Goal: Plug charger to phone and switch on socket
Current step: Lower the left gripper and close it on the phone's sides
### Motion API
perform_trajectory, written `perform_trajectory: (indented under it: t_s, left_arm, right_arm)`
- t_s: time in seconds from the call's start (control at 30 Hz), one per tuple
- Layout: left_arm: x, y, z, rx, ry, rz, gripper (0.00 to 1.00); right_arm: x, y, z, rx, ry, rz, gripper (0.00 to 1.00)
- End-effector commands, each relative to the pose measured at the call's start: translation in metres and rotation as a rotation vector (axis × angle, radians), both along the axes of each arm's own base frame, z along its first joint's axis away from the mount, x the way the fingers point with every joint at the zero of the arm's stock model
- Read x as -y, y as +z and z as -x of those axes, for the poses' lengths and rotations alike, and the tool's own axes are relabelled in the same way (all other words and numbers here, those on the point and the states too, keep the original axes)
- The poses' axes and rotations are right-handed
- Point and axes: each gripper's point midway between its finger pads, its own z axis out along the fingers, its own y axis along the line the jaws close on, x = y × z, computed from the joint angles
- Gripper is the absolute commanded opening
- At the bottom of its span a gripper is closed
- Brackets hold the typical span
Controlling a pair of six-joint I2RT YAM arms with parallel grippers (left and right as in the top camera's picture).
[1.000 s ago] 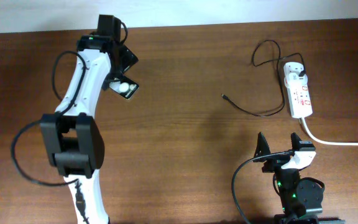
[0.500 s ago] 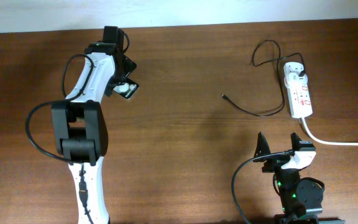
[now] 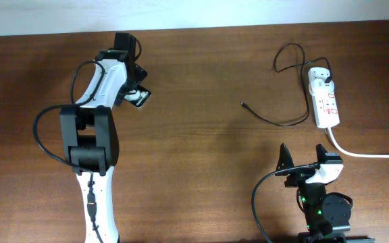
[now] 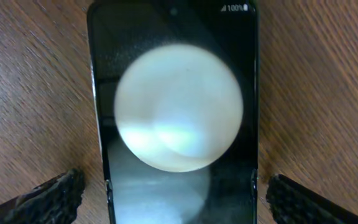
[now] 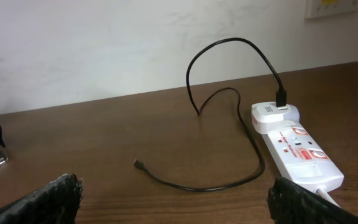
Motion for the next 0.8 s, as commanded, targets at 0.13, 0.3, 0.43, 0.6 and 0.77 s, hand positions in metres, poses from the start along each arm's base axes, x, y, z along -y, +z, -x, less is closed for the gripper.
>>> perform_trajectory:
  t_s: [0.13, 0.3, 0.43, 0.6, 0.77]
  left_arm:
    - [-0.006, -0.030, 0.005, -0.054, 0.021, 0.004, 0.91]
    - [-0.002, -0.045, 0.013, -0.102, 0.004, 0.023, 0.87]
    - [0.006, -0.048, 0.019, -0.131, -0.005, 0.070, 0.76]
    - [0.012, -0.051, 0.045, -0.238, -0.008, 0.109, 0.78]
    - [0.012, -0.049, 0.088, -0.423, -0.051, 0.114, 0.77]
  right_arm:
    - [0.001, -0.002, 0.000, -0.003, -0.001, 0.009, 0.99]
    - [0.001, -0.002, 0.000, -0.003, -0.001, 0.009, 0.99]
    - [0.001, -0.002, 0.000, -0.002, -0.001, 0.009, 0.99]
    - [0.001, -0.002, 0.000, -0.003, -0.001, 0.009, 0.99]
    - [0.001, -0.002, 0.000, -0.002, -0.001, 0.009, 0.99]
